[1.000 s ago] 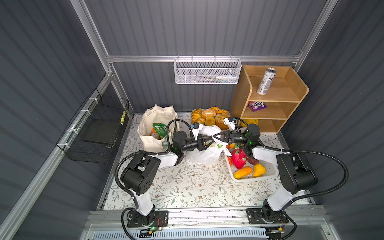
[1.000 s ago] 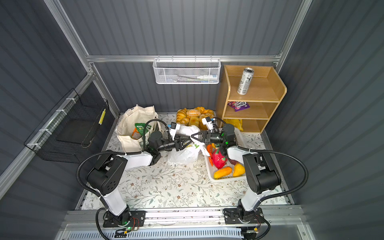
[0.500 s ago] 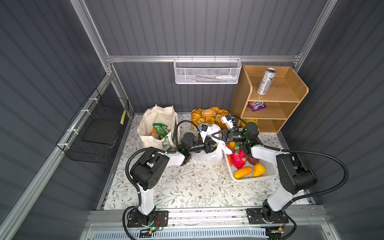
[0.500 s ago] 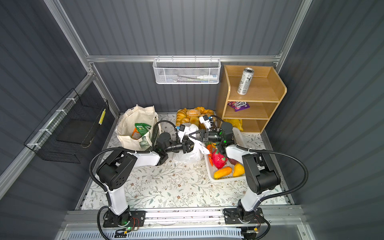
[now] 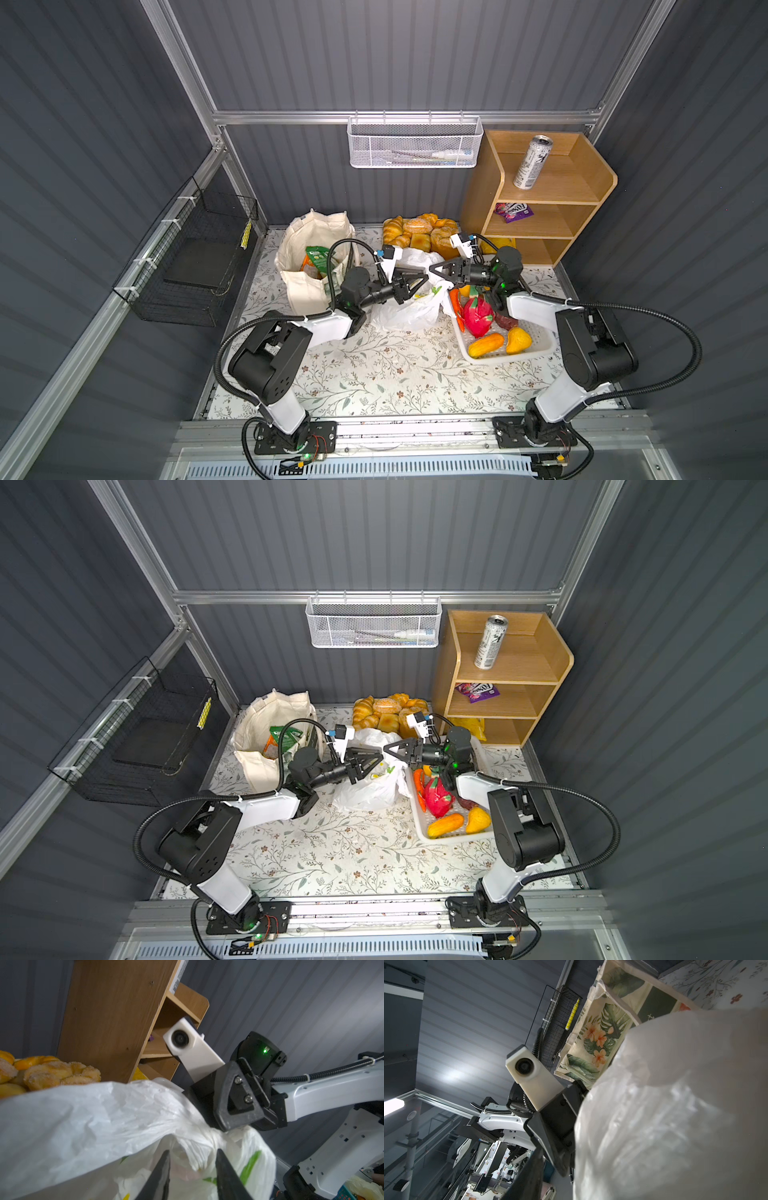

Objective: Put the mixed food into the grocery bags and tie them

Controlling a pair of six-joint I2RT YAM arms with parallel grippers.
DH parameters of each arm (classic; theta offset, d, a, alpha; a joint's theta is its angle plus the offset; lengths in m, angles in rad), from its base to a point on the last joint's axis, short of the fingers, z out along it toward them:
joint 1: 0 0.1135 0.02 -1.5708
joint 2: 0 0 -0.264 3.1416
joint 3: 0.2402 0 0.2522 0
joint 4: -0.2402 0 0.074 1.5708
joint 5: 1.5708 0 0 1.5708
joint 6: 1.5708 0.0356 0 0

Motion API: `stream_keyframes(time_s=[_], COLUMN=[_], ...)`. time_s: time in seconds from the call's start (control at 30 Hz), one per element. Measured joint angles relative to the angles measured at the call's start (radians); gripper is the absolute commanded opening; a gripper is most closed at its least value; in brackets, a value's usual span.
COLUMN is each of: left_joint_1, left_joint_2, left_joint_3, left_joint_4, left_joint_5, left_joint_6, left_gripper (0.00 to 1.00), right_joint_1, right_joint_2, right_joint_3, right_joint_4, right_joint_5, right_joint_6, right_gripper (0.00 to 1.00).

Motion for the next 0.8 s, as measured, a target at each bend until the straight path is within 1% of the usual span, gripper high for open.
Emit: stream_keyframes(time_s=[0.1,0.2,0.27,0.33,0.4,0.53,0.6,0.73,0.8], left_joint_1=[0.002,0.002,0.002,0.002,0.002,0.002,0.002,0.002,0.002], left_joint_2=[-0.013,-0.007,-0.005,-0.005,-0.005,-0.005,-0.005,-0.005,-0.005], left_joint_3=[0.004,0.005,0.005,0.006,0.008,0.018,0.023,0.035,0.043], left_joint_4=[-0.013,-0.034,-0.045,-0.058,-0.074,-0.111,-0.128,-0.154,-0.167], left_joint_5=[-0.003,-0.003,-0.003,-0.003,-0.003,-0.004,-0.003,-0.003,-0.003], left_joint_6=[0.020,0.029,0.030,0.035,0.042,0.060,0.068,0.083,0.089], left_gripper=[0.20,0.23,0.25,0.29,0.31,0.33,0.34,0.35,0.35], right_joint_1=[-0.017,-0.036,-0.053,-0.067,-0.076,-0.077,-0.077,-0.077,-0.078], right_joint_2=[-0.056,-0.110,-0.143,-0.173,-0.203,-0.224,-0.226,-0.259,-0.289], right_joint_3=[-0.012,-0.026,-0.035,-0.036,-0.026,0.066,0.111,0.155,0.168], right_joint_4=[-0.031,-0.077,-0.140,-0.256,-0.418,-0.797,-0.935,-1.136,-1.217], right_joint_5=[0.023,0.047,0.066,0.095,0.136,0.230,0.273,0.367,0.416], right_joint_6=[-0.001,-0.004,-0.021,-0.069,-0.153,-0.341,-0.407,-0.495,-0.521], right_gripper=[0.56,0.60,0.62,0.65,0.66,0.68,0.69,0.72,0.76])
